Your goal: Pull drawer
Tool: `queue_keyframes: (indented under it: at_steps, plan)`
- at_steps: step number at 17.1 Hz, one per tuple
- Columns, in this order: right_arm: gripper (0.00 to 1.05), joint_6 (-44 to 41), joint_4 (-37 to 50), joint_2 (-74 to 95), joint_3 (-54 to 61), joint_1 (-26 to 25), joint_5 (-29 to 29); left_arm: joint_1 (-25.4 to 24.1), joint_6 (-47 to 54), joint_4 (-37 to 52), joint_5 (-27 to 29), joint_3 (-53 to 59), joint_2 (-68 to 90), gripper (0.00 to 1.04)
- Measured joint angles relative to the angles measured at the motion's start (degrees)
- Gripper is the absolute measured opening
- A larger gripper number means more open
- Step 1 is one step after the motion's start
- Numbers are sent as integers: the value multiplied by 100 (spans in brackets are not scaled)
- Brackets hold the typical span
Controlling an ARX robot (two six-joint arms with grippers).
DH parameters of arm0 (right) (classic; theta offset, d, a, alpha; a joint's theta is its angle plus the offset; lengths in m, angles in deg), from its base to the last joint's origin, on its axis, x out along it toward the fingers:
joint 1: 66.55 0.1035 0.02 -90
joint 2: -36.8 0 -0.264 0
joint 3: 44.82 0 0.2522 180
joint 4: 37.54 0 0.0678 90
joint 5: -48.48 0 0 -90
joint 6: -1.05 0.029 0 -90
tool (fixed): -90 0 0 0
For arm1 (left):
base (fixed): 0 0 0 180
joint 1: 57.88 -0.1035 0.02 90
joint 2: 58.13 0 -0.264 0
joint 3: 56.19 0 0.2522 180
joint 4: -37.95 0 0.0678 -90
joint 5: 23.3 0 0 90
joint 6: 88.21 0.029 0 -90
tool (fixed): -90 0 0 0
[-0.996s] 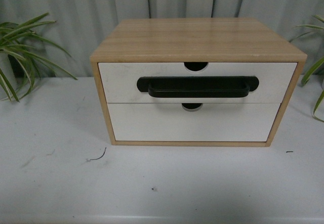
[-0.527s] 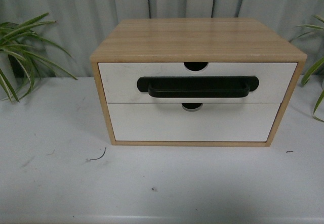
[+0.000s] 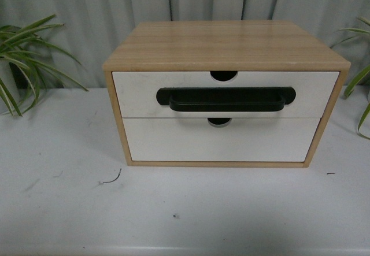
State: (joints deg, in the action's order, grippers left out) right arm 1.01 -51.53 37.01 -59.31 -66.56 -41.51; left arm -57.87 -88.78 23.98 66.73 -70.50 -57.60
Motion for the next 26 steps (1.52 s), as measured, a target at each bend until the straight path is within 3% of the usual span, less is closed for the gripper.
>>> queue_keyframes:
  at_steps: [13,14,15,16,17,22,26]
  plan:
    - [98,7,-46,9,-7,0,-2,2,0,-9,4,-2,0,98]
    - [98,323,-758,317,-219,-7,-63,481,-533,-1213,1060,-442,555,98]
    - [98,509,-726,708,-273,-136,-243,990,-1298,-2028,2186,-1016,1482,98]
    - [98,540,-345,927,-315,-282,-345,940,-1759,-1928,2734,-1108,1648,98]
    - [98,538,-120,1154,-385,-356,-420,857,-1941,-1781,2726,-1176,1727,98]
    - [98,168,2035,3421,-903,-195,-581,1029,-1917,238,2326,-1882,3753,98]
    - [98,-415,3366,5447,-1950,-103,-732,1303,-1504,1357,1941,-2796,5425,98]
